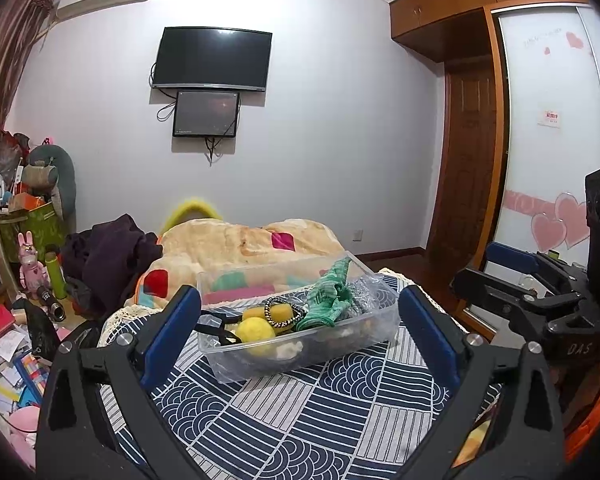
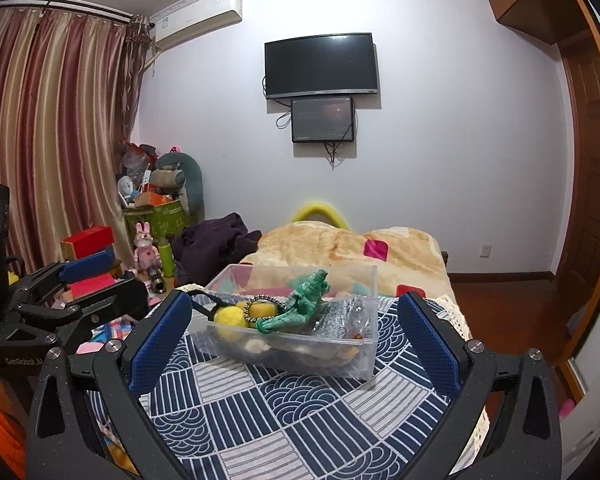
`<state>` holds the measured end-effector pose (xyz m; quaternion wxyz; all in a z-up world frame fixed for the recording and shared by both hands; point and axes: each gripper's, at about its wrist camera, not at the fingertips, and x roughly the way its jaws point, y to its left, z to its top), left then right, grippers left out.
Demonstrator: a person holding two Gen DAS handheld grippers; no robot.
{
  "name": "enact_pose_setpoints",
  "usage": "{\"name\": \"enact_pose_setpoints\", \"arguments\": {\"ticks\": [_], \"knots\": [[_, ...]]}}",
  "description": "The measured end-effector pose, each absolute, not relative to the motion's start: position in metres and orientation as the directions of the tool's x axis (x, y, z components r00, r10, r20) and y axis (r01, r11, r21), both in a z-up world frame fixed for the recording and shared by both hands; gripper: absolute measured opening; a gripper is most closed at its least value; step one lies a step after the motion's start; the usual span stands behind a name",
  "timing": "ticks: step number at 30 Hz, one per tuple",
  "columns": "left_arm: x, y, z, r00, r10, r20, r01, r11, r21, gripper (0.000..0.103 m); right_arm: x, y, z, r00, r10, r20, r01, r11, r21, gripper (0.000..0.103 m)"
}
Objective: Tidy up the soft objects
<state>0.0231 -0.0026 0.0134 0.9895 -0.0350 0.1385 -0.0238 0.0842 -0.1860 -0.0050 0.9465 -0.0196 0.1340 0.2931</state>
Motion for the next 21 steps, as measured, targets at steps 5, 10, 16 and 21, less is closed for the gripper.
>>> {"name": "enact_pose_setpoints", "arguments": {"ticks": [5,10,16,21], "knots": [[0.0231,-0.0024,0.0138,0.961,-0.055,-0.272,0.035,0.996,-0.076,0.102,0.0854,-0.1848,-0.0041,0.791,0.552,-0.266,-0.562,0.826,0.042,0.103],[0.0231,-0.0023,0.0138,0.961,-0.055,-0.273,0.035,0.996,-0.076,0.102,0.0852,-0.1848,-0.0043,0.791,0.551,-0.266,-0.562,0.826,0.043,0.103],[0.0231,-0.0029,0.0134,0.960,-0.052,-0.274,0.033,0.997,-0.073,0.102,0.0853,-0.1848,-0.0045,0.790,0.551,-0.268,-0.561,0.826,0.045,0.103],[0.0231,-0.0012,0.0119,0.959,-0.059,-0.275,0.036,0.995,-0.088,0.102,0.0856,-0.1855,-0.0047,0.790,0.551,-0.269,-0.562,0.826,0.045,0.103]]}}
